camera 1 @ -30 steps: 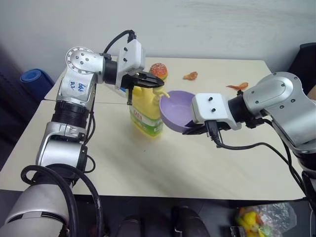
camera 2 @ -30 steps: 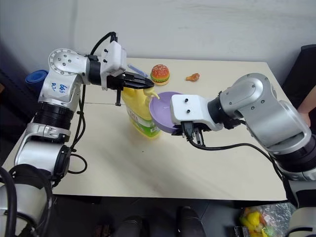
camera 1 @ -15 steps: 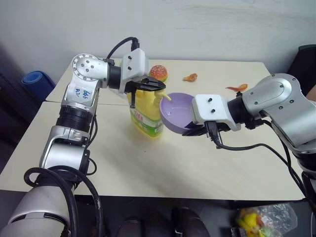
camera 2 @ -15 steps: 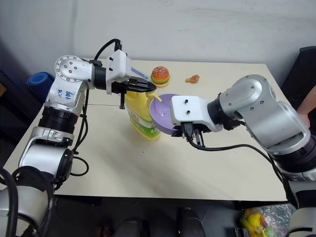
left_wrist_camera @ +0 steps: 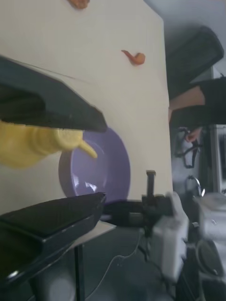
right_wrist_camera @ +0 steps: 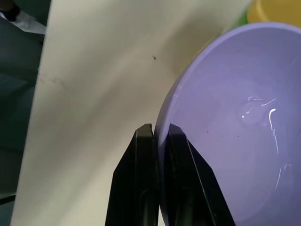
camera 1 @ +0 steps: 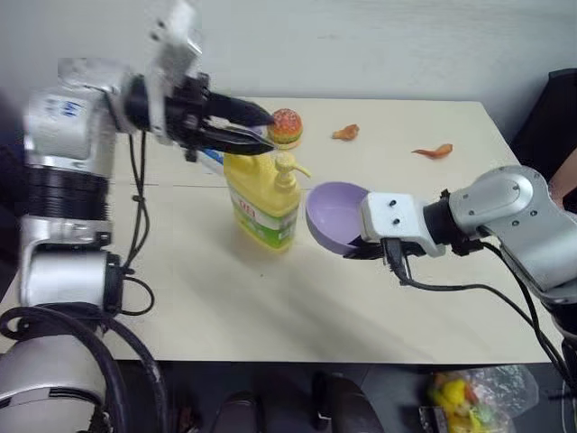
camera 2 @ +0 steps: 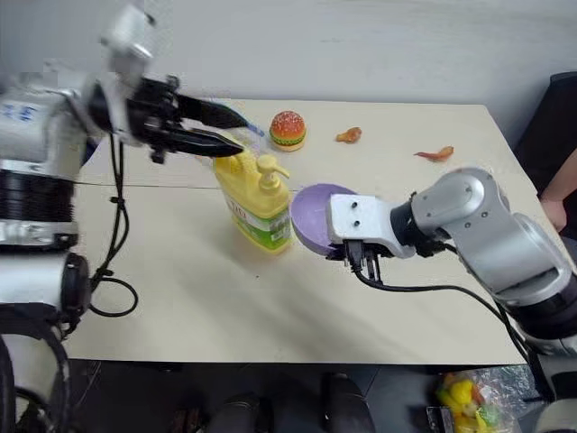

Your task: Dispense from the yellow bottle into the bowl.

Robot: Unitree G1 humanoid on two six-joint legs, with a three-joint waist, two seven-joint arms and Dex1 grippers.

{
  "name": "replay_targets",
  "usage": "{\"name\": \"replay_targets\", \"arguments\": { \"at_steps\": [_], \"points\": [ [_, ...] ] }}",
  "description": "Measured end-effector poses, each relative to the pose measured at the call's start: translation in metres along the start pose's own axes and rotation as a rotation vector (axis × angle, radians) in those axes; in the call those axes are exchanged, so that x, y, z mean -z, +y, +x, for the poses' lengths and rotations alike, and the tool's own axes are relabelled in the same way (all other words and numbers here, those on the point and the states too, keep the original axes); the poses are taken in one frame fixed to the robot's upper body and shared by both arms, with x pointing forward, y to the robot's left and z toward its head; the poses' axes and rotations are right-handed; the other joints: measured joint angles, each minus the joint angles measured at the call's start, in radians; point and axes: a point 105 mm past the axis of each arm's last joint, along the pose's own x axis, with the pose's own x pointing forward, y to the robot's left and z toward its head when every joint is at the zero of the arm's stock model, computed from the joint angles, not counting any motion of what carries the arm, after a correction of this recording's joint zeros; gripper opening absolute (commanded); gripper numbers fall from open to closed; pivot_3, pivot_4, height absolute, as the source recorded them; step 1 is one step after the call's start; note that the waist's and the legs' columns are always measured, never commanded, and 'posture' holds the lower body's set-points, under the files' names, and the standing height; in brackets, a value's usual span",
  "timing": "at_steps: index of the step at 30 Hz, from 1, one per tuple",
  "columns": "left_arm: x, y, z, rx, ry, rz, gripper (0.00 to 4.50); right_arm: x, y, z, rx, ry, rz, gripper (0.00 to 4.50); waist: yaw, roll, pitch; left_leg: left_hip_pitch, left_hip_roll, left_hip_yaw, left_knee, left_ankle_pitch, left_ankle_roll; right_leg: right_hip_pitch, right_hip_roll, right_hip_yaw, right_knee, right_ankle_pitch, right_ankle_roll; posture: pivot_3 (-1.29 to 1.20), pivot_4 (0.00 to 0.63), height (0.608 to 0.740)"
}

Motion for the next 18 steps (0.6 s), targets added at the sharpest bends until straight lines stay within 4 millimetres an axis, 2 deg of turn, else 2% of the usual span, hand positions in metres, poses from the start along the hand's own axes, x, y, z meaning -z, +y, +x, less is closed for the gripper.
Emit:
{"name": "replay_targets", "arguments": {
  "at_steps": [3, 5, 7, 11, 15, 18],
  "points": [
    [-0.012, -0.021, -0.026, -0.016, 0.009, -0.023, 3.9, 0.026, 0.009, 0.008, 0.027, 0.041, 0.036, 0.0, -0.002, 0.0, 0.0, 0.001, 0.0, 0.0, 0.001, 0.0, 0.0, 0.001, -0.001, 0.002, 0.0, 0.001, 0.001, 0.0, 0.15, 0.74],
    [0.0, -0.047, -0.048, -0.035, 0.1, -0.093, 4.47, 0.054, 0.016, 0.018, 0.066, 0.08, 0.088, 0.0, -0.01, 0.0, 0.0, 0.005, 0.0, 0.001, 0.0, 0.0, 0.0, 0.003, -0.002, 0.004, 0.0, 0.0, 0.001, 0.0, 0.15, 0.74],
    [0.018, -0.063, -0.053, -0.023, 0.179, -0.145, 4.47, 0.076, 0.02, 0.024, 0.093, 0.118, 0.131, 0.0, -0.006, 0.0, 0.001, 0.006, -0.001, 0.001, 0.001, 0.0, 0.0, 0.004, -0.002, 0.004, 0.0, 0.0, 0.001, 0.0, 0.15, 0.74],
    [0.044, -0.083, -0.054, 0.012, 0.264, -0.194, 4.47, 0.096, 0.015, 0.031, 0.161, 0.134, 0.119, 0.0, 0.007, -0.002, 0.002, 0.008, -0.001, 0.002, 0.003, 0.0, 0.001, 0.006, -0.001, 0.006, 0.0, 0.0, 0.001, 0.0, 0.15, 0.74],
    [0.045, -0.089, -0.054, 0.022, 0.283, -0.134, 4.5, 0.113, 0.011, 0.035, 0.191, 0.15, 0.136, 1.06, 0.005, -0.002, 0.002, 0.008, -0.001, 0.003, 0.001, 0.0, 0.001, 0.006, 0.001, 0.006, 0.001, 0.0, 0.001, 0.0, 0.15, 0.74],
    [0.045, -0.089, -0.054, 0.023, 0.283, -0.113, 4.5, 0.118, 0.011, 0.037, 0.193, 0.149, 0.164, 2.15, 0.003, -0.002, 0.002, 0.008, -0.001, 0.004, 0.0, 0.0, 0.001, 0.005, 0.002, 0.006, 0.001, 0.0, 0.001, 0.0, 0.15, 0.74]
  ]
}}
